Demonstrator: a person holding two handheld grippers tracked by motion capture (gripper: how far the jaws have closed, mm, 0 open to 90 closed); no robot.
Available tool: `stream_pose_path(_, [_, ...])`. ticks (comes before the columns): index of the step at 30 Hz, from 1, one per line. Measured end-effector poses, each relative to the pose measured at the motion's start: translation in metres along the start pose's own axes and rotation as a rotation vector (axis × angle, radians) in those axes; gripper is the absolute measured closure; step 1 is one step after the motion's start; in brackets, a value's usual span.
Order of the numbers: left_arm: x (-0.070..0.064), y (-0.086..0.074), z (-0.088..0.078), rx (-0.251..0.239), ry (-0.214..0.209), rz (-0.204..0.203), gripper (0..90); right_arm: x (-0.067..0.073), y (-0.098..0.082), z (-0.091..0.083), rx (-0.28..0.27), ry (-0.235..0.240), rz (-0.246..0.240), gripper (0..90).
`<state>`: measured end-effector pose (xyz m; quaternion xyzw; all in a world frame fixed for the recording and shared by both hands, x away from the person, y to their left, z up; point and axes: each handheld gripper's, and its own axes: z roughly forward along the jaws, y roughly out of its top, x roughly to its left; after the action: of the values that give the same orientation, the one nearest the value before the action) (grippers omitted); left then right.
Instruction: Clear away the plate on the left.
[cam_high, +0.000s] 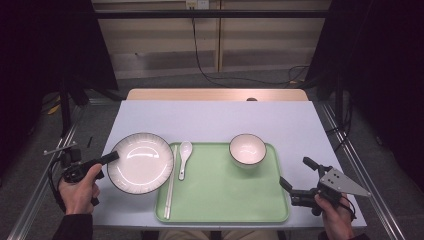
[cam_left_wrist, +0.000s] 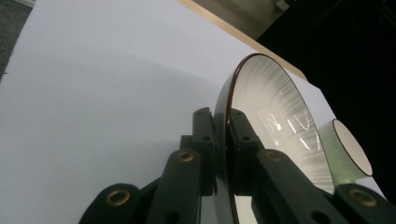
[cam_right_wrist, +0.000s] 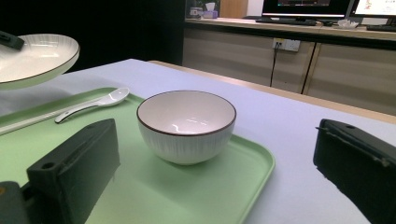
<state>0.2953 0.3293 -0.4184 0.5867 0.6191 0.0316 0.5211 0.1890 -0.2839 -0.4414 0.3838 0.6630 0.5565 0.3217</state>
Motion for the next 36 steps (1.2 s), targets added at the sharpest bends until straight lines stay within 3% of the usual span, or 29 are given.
stream_pose_path(6, [-0.01,-0.005,0.006,0.0,-0.026,0.007,83.9,0.0,0.0,0.0,-0.001,0.003,0.0,0.0])
stream_pose_path(13, [-0.021,-0.005,0.016,0.02,-0.049,0.049,83.9,-0.001,0.0,0.0,0.002,0.001,-0.002,0.0])
stream_pose_path(16, [-0.027,-0.005,0.024,0.036,-0.063,0.051,83.9,-0.002,-0.001,0.001,0.005,0.004,0.001,0.0])
stream_pose_path(21, [-0.037,-0.003,0.037,0.068,-0.065,0.101,83.8,-0.003,-0.001,0.004,0.004,0.007,0.005,0.0])
stream_pose_path(31, [-0.057,-0.002,0.06,0.121,-0.123,0.141,83.9,-0.002,0.0,0.004,-0.003,0.018,0.004,0.0])
stream_pose_path(36, [-0.063,-0.003,0.071,0.141,-0.144,0.14,83.8,-0.002,-0.001,0.005,0.001,0.017,0.001,0.0])
